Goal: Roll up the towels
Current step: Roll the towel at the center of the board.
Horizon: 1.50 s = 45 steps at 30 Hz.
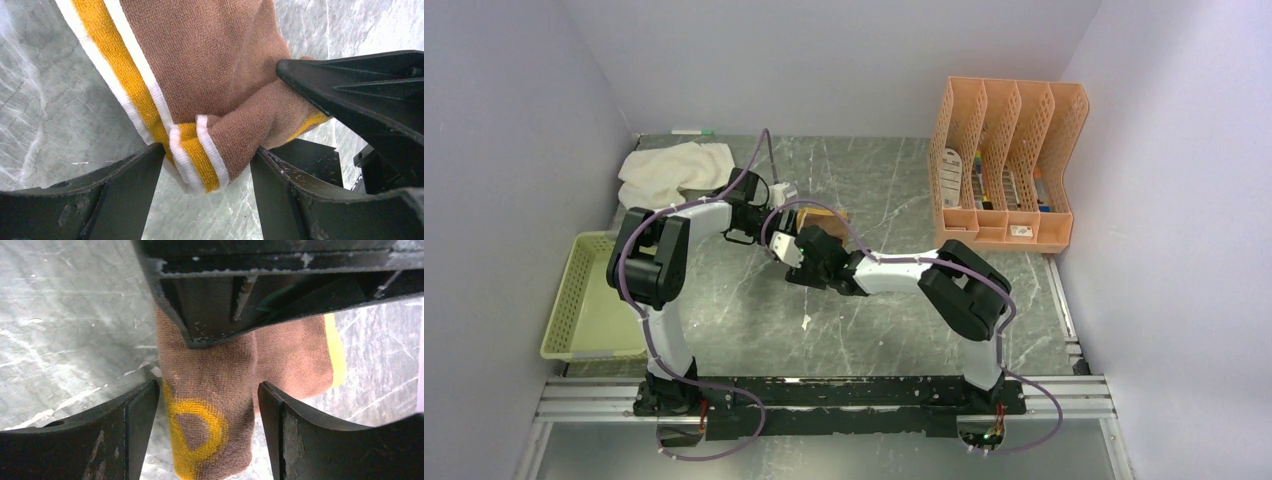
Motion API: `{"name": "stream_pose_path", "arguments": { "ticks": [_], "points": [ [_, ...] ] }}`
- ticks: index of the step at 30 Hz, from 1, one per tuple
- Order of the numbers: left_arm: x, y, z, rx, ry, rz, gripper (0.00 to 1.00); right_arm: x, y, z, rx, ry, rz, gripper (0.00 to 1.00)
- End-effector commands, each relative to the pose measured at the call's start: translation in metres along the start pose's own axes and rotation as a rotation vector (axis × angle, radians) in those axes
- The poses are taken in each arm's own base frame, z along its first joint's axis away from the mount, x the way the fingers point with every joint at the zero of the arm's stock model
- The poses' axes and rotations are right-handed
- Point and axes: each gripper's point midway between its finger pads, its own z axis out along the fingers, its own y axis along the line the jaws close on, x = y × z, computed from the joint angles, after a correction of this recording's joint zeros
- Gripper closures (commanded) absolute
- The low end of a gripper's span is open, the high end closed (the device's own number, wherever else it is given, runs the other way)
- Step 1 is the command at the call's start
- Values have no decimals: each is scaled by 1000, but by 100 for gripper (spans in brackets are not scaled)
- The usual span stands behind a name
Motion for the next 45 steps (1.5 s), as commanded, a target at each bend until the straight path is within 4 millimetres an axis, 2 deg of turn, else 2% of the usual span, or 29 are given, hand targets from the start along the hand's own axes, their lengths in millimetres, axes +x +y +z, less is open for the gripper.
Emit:
{"name": "stream_pose_path", "arguments": {
  "ticks": [1,4,7,10,14,16,22,27,29,32,37,41,45],
  "points": [
    [74,25,17,-81,215,-119,21,20,2,7,47,56,-10,27],
    [75,24,17,-80,216,-119,21,22,3,10,37,58,7,32],
    [75,25,17,-80,217,-119,21,24,14,15,-57,60,46,42],
    [74,23,16,-77,211,-114,21,28,23,20,-133,80,80,61],
    [68,20,14,-64,192,-102,21,29,25,17,-223,50,169,78],
    [64,19,11,-65,178,-93,21,26,23,12,-273,7,227,82],
    [33,13,-14,-64,55,-23,20,12,21,-12,-461,-141,380,83],
    [9,-13,-40,-24,-61,100,19,1,35,-29,-680,-222,475,82],
    [7,-21,-45,-5,-78,131,18,-3,42,-34,-786,-248,521,81],
    [9,-22,-47,-12,-73,150,18,-7,54,-43,-949,-291,573,78],
    [16,-31,-41,5,-41,174,19,-6,73,-44,-1153,-261,605,77],
    [23,-37,-39,21,-20,169,19,1,79,-36,-1219,-180,628,77],
    [26,-43,-43,29,-32,163,18,0,77,-26,-1231,-155,642,76]
  ]
}}
